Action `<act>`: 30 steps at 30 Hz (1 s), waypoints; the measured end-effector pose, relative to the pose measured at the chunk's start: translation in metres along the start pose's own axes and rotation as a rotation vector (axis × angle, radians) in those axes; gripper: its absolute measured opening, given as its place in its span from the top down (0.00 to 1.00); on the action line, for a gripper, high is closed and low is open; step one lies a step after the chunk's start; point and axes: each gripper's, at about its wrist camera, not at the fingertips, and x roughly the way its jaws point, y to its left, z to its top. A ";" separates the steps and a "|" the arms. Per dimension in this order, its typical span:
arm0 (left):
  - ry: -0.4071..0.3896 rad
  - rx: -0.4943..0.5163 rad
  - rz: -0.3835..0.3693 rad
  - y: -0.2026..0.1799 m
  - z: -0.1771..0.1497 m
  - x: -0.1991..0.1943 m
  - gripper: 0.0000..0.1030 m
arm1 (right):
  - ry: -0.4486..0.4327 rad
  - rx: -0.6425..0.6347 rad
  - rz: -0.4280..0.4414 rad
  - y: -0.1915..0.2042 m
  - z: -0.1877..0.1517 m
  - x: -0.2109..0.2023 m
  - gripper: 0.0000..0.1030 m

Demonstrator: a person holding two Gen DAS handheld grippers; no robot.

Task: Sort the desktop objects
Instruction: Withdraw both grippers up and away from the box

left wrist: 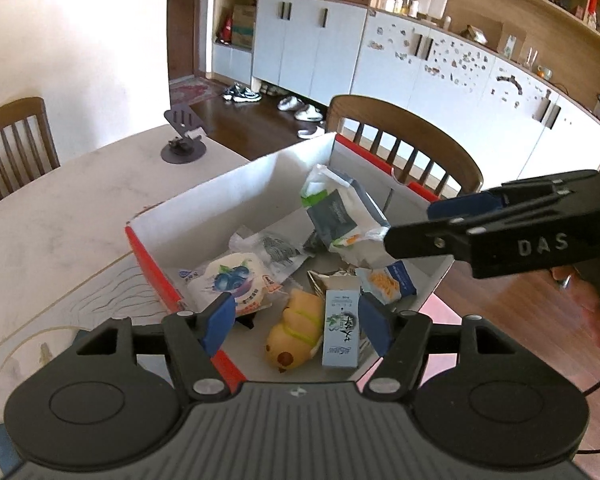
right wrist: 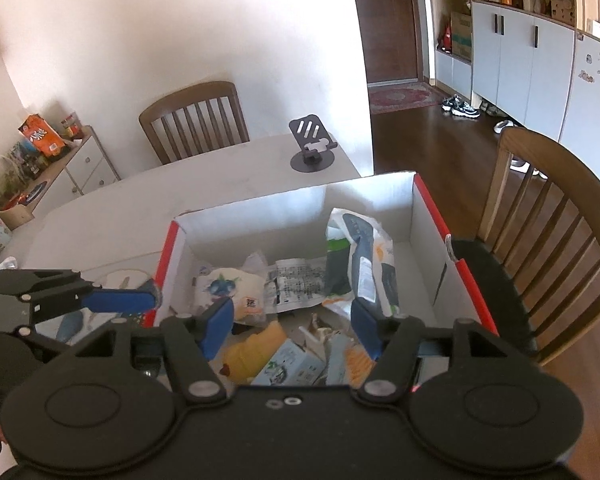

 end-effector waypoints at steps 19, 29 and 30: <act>-0.037 -0.018 0.066 0.007 -0.019 -0.031 0.01 | -0.120 -0.035 -0.020 0.015 -0.026 -0.037 0.17; -0.066 -0.065 0.095 0.012 -0.027 -0.047 0.00 | -0.180 -0.051 -0.031 0.025 -0.036 -0.051 0.10; -0.068 -0.068 0.102 0.013 -0.028 -0.048 0.00 | -0.185 -0.053 -0.035 0.026 -0.038 -0.052 0.09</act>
